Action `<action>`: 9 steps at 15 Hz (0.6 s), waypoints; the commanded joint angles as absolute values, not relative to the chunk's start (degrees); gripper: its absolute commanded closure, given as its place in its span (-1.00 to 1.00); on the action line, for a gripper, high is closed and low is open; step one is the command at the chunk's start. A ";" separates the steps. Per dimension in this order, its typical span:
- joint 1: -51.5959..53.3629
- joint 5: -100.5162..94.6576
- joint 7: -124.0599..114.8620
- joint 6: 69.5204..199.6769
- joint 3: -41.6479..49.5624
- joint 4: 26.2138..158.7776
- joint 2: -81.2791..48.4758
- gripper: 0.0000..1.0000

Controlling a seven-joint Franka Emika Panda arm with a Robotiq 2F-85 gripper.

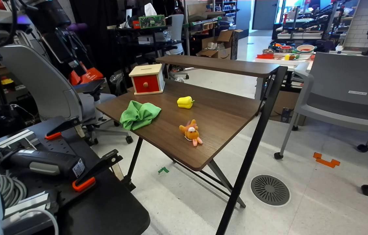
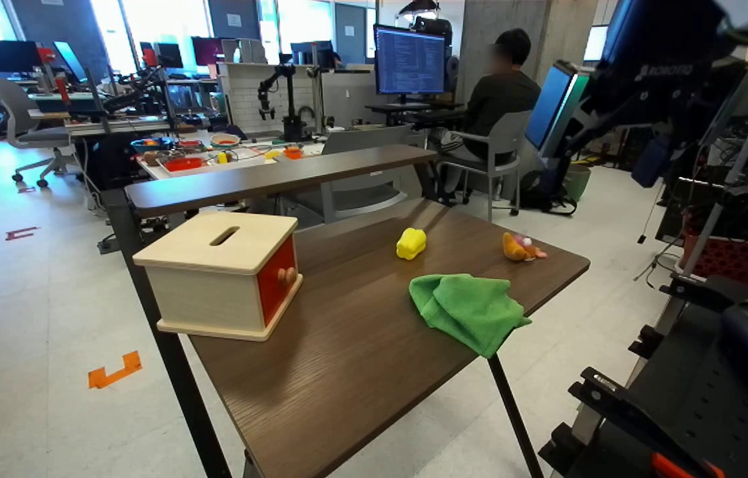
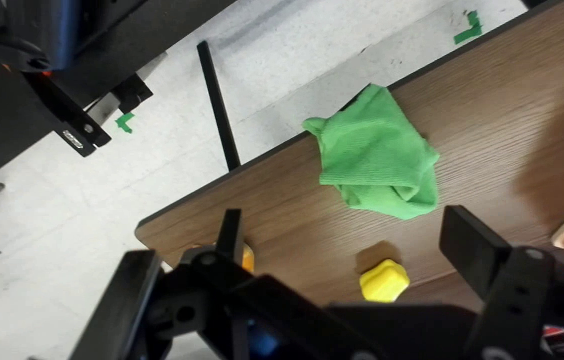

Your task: Move the green towel slightly forward.

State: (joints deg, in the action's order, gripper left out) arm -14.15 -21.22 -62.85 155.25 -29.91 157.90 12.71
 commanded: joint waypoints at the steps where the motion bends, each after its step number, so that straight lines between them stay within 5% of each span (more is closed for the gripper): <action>1: -20.89 -32.03 -75.33 155.54 -33.90 156.08 6.82 -1.00; 9: -22.35 -56.57 -95.89 152.26 -32.13 149.32 -11.13 -1.00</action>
